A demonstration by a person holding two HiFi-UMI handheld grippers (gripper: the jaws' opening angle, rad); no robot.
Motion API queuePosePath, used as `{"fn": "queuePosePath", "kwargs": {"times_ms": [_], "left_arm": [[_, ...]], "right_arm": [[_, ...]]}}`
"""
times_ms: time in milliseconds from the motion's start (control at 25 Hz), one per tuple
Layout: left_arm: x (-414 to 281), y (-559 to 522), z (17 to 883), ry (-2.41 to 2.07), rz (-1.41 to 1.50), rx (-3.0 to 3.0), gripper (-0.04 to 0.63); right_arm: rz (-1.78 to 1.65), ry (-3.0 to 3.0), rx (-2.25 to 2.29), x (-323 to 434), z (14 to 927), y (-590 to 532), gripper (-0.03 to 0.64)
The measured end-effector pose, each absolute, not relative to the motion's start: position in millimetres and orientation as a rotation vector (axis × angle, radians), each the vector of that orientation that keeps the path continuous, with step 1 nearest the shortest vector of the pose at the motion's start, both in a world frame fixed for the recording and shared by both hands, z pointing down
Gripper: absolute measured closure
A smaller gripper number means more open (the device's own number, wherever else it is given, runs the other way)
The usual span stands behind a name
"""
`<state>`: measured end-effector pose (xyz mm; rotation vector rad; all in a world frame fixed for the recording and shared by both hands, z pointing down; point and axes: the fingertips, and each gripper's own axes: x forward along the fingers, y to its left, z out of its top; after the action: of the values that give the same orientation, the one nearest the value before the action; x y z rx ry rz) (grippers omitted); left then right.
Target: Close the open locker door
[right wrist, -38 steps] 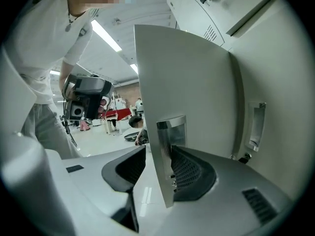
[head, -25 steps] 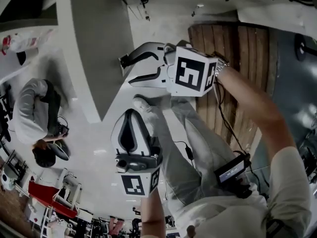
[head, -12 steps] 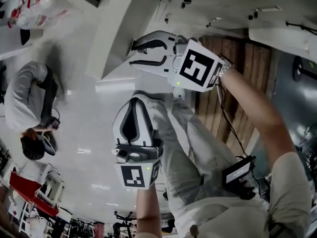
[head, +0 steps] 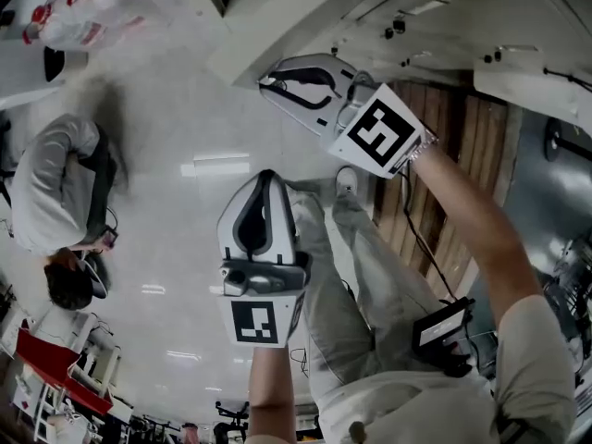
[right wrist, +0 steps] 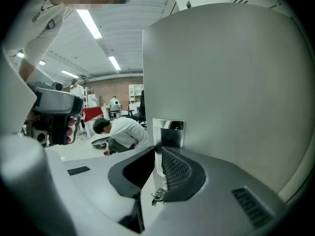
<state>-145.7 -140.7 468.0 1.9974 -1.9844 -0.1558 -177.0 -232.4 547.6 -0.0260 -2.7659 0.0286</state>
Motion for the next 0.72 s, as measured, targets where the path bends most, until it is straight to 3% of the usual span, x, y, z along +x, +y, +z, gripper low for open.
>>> {"fn": "queuePosePath", "kwargs": {"times_ms": [720], "left_arm": [[-253, -156, 494, -1.913, -0.177, 2.081, 0.588]], "right_arm": [[0.155, -2.764, 0.684, -262, 548, -300, 0.557]]}}
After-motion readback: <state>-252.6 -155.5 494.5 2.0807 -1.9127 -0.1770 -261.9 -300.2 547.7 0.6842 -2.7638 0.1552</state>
